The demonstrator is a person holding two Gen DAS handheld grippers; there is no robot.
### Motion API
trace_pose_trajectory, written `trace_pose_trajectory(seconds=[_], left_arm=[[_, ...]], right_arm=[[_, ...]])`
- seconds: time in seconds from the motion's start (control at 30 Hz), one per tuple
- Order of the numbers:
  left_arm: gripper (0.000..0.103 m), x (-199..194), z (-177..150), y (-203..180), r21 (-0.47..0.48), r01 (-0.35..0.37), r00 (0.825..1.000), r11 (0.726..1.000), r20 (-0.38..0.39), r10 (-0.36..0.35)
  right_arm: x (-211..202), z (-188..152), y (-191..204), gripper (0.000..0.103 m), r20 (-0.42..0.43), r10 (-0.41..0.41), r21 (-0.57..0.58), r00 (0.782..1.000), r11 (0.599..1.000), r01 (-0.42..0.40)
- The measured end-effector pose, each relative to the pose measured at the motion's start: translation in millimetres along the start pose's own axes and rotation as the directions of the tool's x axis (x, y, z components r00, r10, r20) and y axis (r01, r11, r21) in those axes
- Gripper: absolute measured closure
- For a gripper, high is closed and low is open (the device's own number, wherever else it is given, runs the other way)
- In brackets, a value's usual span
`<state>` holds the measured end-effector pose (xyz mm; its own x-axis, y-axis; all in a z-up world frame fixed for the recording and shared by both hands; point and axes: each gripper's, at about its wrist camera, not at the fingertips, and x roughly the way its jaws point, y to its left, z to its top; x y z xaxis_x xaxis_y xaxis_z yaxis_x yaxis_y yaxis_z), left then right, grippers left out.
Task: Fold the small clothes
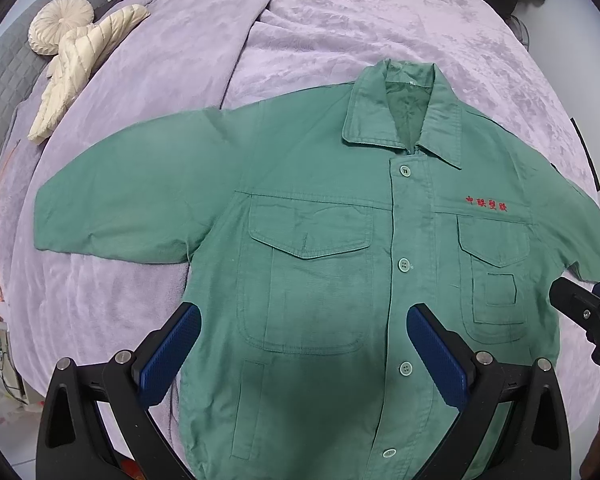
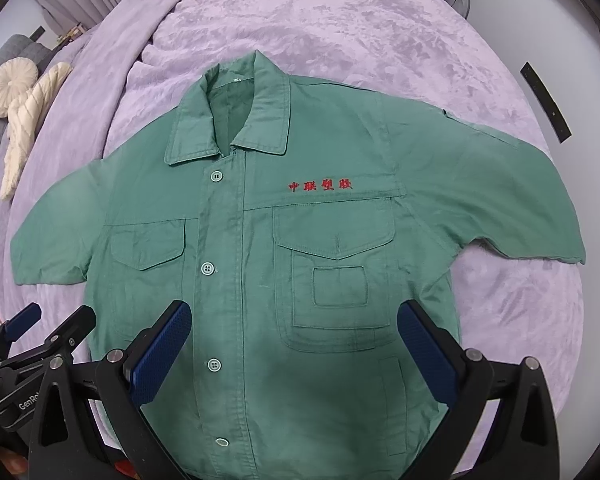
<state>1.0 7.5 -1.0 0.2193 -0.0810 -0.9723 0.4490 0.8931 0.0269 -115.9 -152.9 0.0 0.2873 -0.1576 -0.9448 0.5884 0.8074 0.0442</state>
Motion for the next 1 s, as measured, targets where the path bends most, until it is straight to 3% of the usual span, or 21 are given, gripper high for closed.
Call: trace_pose_trajectory(seconds=[1.0], left_arm=[[0.0,8.7,1.4,7.8,-0.013,0.026,1.0,1.0,-0.011,-0.026]], right_arm=[[4.9,5.3,17.1,0.001,-0.017,-0.011,-0.015,1.0,1.0,0.01]])
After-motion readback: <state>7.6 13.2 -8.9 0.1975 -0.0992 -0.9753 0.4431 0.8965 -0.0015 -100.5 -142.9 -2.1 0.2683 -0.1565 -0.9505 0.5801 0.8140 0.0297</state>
